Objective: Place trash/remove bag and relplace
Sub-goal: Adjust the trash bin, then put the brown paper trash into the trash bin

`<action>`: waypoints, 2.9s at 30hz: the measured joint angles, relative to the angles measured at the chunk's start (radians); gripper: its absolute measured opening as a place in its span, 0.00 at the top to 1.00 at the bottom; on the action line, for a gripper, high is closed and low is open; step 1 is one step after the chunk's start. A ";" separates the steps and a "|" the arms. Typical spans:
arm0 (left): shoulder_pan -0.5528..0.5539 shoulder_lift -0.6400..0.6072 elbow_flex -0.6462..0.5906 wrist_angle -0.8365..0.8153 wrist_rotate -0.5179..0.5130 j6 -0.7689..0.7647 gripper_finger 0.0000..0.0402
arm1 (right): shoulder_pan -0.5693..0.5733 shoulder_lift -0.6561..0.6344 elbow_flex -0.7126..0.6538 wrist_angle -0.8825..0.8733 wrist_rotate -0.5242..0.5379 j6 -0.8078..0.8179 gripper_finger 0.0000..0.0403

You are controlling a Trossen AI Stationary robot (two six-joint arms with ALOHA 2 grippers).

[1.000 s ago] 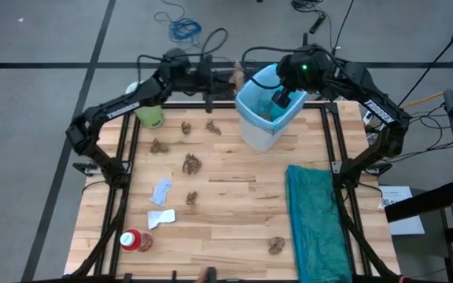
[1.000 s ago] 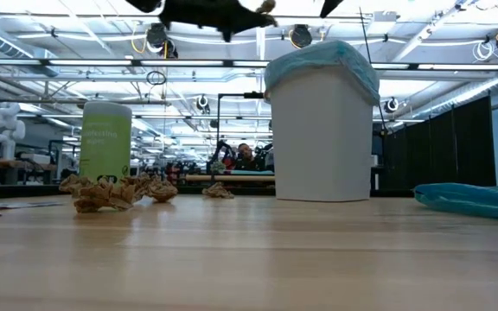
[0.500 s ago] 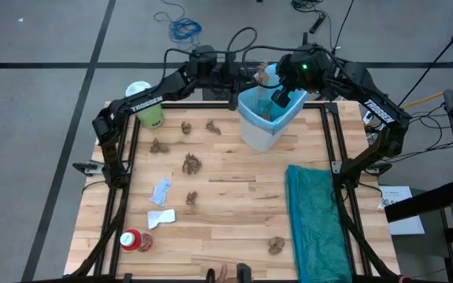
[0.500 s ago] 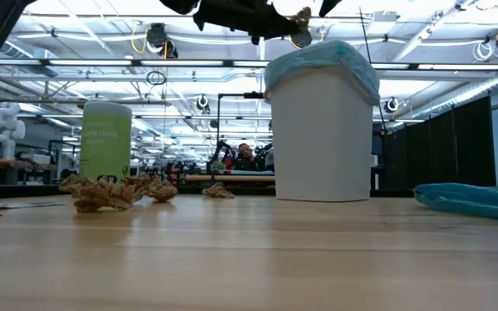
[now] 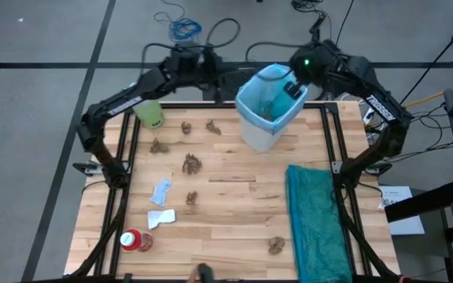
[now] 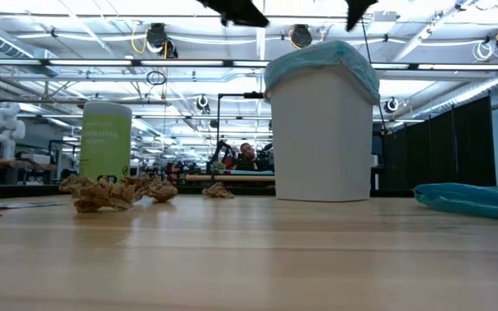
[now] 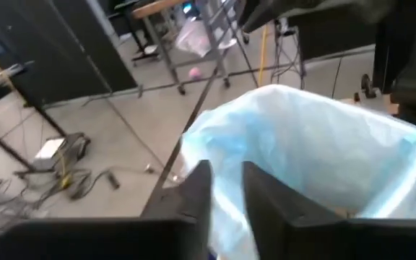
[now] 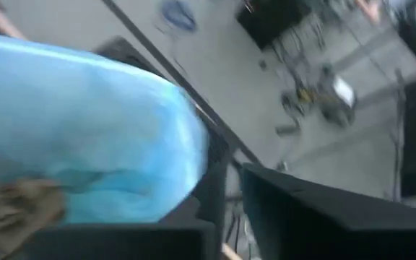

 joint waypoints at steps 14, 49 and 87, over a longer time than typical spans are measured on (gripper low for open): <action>0.135 -0.069 -0.484 0.195 0.263 -0.257 1.00 | -0.335 0.000 -0.290 0.078 -0.232 0.041 1.00; 0.222 -0.071 -0.673 0.531 0.279 -0.403 1.00 | 0.034 -0.312 -0.360 -0.001 -0.331 0.308 1.00; -0.004 -0.188 -0.956 0.601 0.387 -0.515 1.00 | 0.032 -0.424 -0.512 0.130 -0.304 0.204 1.00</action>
